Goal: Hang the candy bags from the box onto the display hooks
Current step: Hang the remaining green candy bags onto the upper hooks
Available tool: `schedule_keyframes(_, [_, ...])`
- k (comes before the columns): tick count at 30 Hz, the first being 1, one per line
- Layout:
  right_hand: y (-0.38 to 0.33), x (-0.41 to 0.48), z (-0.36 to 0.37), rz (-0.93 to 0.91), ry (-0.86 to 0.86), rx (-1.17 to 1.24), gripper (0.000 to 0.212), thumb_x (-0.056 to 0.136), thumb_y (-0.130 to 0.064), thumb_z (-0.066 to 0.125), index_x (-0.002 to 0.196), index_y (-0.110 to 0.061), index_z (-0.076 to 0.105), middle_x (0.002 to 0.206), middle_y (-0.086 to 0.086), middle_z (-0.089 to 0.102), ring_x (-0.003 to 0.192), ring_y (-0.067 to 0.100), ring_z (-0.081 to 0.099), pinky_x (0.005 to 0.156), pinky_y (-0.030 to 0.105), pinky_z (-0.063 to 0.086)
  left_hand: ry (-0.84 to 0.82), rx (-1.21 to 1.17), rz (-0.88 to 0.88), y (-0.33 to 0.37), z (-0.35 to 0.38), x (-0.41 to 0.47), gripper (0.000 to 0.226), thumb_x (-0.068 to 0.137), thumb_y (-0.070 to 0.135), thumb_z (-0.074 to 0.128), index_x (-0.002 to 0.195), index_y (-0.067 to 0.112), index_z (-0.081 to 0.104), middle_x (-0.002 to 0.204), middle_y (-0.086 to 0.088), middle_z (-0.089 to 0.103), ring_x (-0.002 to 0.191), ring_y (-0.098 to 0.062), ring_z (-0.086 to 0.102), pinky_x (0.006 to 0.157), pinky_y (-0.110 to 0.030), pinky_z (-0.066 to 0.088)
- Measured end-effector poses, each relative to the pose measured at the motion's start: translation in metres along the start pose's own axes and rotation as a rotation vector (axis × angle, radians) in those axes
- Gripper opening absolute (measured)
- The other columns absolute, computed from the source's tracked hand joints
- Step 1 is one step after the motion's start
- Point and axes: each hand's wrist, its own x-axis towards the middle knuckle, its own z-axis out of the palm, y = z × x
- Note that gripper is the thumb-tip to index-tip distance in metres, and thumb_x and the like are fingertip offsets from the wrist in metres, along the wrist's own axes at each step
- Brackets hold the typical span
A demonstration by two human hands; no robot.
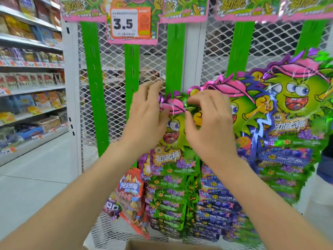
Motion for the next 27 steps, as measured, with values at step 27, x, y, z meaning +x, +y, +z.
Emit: schedule_keyframes(27, [0.124, -0.338, -0.018, 0.107, -1.98, 0.054, 0.027, 0.098, -0.023, 0.059, 0.116, -0.005, 0.068, 0.099, 0.018, 0.066, 0.106, 0.04, 0.062, 0.079, 0.05, 0.058, -1.561, -0.117, -0.667, 0.055, 0.337, -0.495, 0.032, 0.09, 0.04, 0.072, 0.083, 0.011, 0.062, 0.081, -0.009, 0.065, 0.081, -0.031, 0.068, 0.064, -0.039, 0.044])
